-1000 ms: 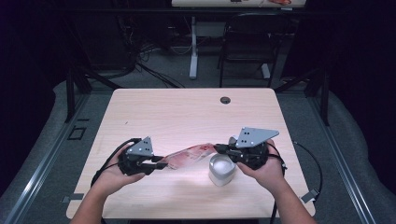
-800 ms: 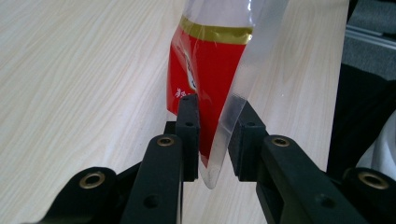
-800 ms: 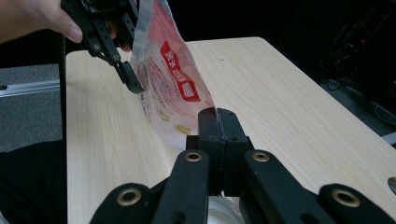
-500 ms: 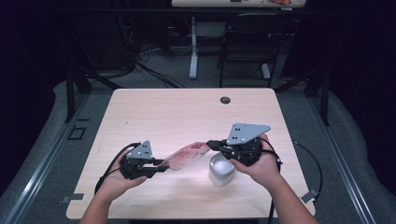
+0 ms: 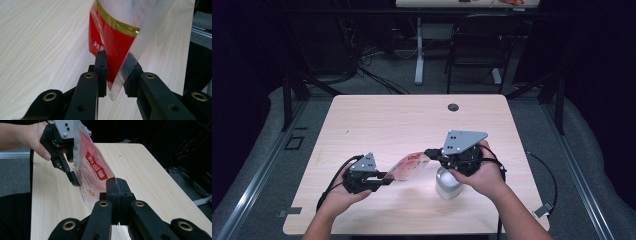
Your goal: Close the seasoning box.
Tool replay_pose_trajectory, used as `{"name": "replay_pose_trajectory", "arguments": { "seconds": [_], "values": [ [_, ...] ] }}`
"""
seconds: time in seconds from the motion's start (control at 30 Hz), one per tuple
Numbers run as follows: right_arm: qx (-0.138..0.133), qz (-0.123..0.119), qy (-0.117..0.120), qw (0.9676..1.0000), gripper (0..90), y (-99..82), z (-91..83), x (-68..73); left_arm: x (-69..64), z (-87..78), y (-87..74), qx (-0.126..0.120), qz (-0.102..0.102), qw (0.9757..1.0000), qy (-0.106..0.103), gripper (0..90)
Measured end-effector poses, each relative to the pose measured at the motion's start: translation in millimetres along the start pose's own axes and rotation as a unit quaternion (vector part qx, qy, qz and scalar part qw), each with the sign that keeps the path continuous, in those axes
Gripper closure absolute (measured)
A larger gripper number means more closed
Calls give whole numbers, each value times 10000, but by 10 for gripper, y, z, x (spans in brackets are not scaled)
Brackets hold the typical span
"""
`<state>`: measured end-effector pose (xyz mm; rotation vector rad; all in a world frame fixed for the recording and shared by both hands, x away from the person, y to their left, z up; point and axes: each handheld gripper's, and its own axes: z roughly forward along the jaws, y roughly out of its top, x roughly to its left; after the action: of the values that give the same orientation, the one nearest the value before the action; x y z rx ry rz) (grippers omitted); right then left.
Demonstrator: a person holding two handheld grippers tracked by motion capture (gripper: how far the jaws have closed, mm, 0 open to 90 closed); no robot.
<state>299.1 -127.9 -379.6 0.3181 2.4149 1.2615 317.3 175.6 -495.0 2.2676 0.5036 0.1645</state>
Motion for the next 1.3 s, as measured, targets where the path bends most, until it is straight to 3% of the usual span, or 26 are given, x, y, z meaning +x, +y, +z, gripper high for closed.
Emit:
{"name": "replay_pose_trajectory", "arguments": {
  "seconds": [0.37,0.47,1.0,1.3],
  "values": [
    [125,-66,-5,9999,900,8,64,19,26,83,-44,65,-49,9999,93,761],
    [200,-101,-18,9997,900,13,96,37,39,135,-83,16,-155,9998,118,757],
    [736,-290,-37,9969,900,-9,355,84,105,373,-239,340,-332,9985,274,711],
    [823,-187,-1,9964,900,-62,432,56,118,402,-286,331,-423,9978,376,638]
  ]
}}
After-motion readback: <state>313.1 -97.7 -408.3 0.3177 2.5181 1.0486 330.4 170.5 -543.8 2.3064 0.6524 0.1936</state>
